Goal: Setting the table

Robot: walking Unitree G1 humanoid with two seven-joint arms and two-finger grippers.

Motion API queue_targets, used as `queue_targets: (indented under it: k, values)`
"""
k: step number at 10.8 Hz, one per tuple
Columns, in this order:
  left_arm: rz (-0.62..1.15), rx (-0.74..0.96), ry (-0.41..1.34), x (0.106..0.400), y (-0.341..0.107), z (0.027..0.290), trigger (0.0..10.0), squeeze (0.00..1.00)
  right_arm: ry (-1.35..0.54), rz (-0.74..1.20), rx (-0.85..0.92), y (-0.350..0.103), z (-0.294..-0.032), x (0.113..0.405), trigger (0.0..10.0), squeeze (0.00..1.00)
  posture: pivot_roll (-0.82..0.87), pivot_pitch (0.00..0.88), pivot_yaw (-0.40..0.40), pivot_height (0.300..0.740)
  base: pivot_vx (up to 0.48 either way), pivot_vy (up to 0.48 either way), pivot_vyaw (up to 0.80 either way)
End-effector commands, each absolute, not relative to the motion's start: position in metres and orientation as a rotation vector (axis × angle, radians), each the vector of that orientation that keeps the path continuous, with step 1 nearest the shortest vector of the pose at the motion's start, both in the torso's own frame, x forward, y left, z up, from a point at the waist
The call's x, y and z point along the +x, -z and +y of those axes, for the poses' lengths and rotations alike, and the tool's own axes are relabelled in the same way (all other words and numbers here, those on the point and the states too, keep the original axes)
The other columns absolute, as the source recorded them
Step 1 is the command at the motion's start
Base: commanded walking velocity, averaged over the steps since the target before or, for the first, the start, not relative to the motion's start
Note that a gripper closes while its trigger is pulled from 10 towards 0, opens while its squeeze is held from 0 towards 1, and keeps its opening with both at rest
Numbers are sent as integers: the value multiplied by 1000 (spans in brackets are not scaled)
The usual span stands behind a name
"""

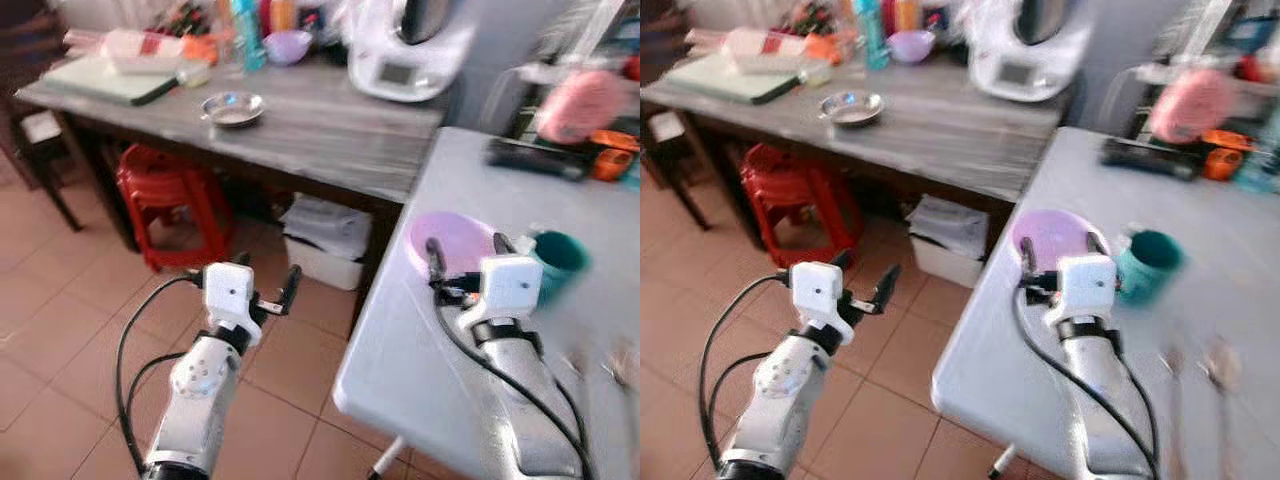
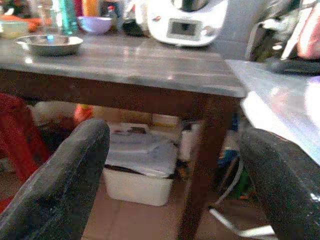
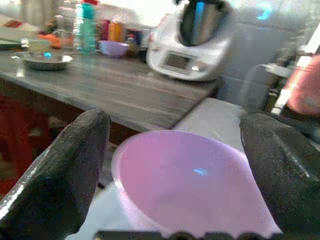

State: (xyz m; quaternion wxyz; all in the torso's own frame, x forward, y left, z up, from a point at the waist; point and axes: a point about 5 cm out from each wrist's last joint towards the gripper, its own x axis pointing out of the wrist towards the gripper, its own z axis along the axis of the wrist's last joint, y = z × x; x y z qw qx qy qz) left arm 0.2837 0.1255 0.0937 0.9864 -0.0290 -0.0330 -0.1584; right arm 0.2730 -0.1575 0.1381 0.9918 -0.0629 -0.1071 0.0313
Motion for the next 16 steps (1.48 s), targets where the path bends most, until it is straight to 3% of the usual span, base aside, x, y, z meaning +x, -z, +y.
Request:
queue_targets:
  k: [1, 4, 9, 11, 16]
  values:
    - [-74, -65, 338, 284, -96, 120, 10000, 0, -49, -231, -143, -142, -163, 271, 10000, 0, 57, 5, -12, 740, 315, 0, 0]
    - [-86, -82, 341, 283, -97, 119, 10000, 0, -73, -240, -154, -143, -161, 271, 10000, 0, 57, 5, -12, 740, 196, 0, 0]
    - [-25, -13, 571, 262, -90, 134, 10000, 0, -155, -231, -193, -144, -154, 270, 10000, 0, 54, 10, -15, 740, 0, 0, 0]
    - [-29, 25, 711, 251, -90, 135, 10000, 0, -263, -170, -265, -139, -140, 267, 10000, 0, 51, 8, -19, 740, 0, 0, 0]
    - [-32, 12, 738, 250, -88, 127, 10000, 0, -388, 50, -391, -114, -139, 259, 10000, 0, 36, 4, -25, 740, 0, 0, 0]
